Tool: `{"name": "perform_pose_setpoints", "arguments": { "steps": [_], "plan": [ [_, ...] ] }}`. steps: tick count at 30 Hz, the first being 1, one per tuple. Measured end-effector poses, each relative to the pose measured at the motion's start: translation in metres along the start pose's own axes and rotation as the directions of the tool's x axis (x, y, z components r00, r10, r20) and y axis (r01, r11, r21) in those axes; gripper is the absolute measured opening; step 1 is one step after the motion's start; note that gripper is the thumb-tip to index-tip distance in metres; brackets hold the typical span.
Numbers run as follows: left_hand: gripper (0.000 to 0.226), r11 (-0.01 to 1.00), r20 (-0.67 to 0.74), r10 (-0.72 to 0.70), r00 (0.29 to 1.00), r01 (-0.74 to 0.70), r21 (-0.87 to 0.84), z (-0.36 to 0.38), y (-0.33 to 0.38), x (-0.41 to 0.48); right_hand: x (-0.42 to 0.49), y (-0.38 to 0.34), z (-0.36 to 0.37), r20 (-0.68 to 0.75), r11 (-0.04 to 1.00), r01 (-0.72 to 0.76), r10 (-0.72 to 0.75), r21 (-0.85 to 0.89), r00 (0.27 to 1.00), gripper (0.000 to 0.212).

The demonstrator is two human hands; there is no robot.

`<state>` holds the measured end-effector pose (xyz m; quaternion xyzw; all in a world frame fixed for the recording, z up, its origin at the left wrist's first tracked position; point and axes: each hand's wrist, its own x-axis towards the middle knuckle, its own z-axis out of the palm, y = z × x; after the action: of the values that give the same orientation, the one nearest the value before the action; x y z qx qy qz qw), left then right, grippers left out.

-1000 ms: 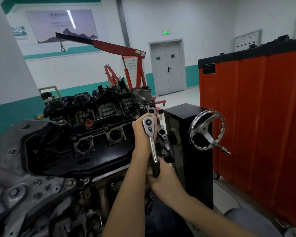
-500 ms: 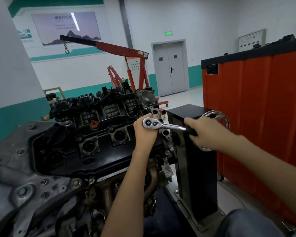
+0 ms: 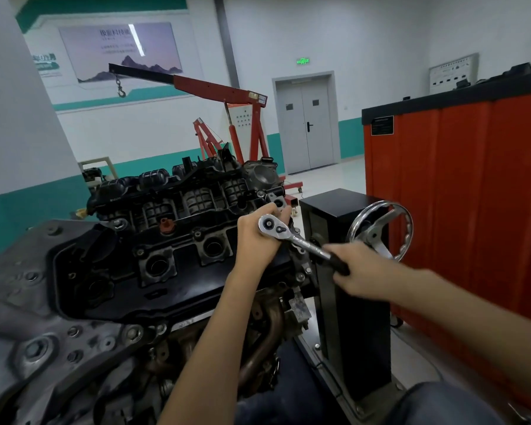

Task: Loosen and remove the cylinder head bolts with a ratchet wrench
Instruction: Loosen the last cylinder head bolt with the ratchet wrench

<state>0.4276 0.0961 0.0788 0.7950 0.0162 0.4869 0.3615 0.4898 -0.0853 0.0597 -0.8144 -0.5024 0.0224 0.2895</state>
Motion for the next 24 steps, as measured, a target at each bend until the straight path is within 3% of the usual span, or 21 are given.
{"name": "perform_pose_setpoints", "arguments": {
  "steps": [3, 6, 8, 10, 13, 15, 19, 21, 24],
  "plan": [
    [0.054, 0.998, 0.054, -0.015, 0.998, 0.018, -0.054, 0.005, 0.002, 0.0, 0.02, 0.007, -0.042, 0.0, 0.932, 0.075, -0.081, -0.354, 0.997, 0.021],
    [0.054, 0.989, 0.041, -0.091, 0.995, 0.095, -0.116, 0.005, 0.001, 0.0, 0.021, 0.005, -0.043, -0.064, 0.928, 0.073, -0.104, -0.365, 0.992, 0.013],
    [0.053, 0.978, -0.015, -0.135, 0.991, 0.13, -0.166, 0.005, 0.0, 0.0, 0.006, -0.001, -0.015, -0.114, 0.987, 0.018, -0.037, -0.162, 0.993, 0.018],
    [0.055, 0.97, -0.037, -0.13, 0.991, 0.12, -0.212, 0.009, 0.002, -0.001, -0.013, -0.016, 0.03, -0.139, 0.987, -0.026, 0.048, 0.156, 0.989, 0.019],
    [0.055, 0.986, -0.041, -0.065, 0.997, 0.058, -0.159, 0.016, 0.007, -0.003, -0.027, -0.052, 0.095, -0.181, 0.811, -0.031, 0.167, 0.585, 0.969, 0.019],
    [0.054, 0.989, -0.053, -0.062, 0.997, 0.055, -0.139, 0.013, 0.006, -0.002, -0.022, -0.067, 0.11, -0.199, 0.741, -0.009, 0.192, 0.672, 0.961, 0.023],
    [0.055, 0.995, 0.066, -0.052, 0.996, 0.058, -0.086, 0.0, -0.004, 0.001, -0.017, -0.041, 0.085, -0.172, 0.875, 0.009, 0.085, 0.484, 0.981, 0.025],
    [0.055, 0.999, 0.153, -0.043, 0.987, 0.044, -0.003, -0.004, -0.006, 0.003, -0.018, -0.014, 0.051, -0.058, 0.944, -0.01, 0.031, 0.33, 0.998, 0.023],
    [0.049, 0.999, 0.265, -0.033, 0.964, 0.028, 0.024, -0.008, -0.004, 0.005, -0.001, 0.014, -0.016, 0.033, 0.996, 0.052, -0.05, -0.069, 0.998, 0.021]
  ]
}}
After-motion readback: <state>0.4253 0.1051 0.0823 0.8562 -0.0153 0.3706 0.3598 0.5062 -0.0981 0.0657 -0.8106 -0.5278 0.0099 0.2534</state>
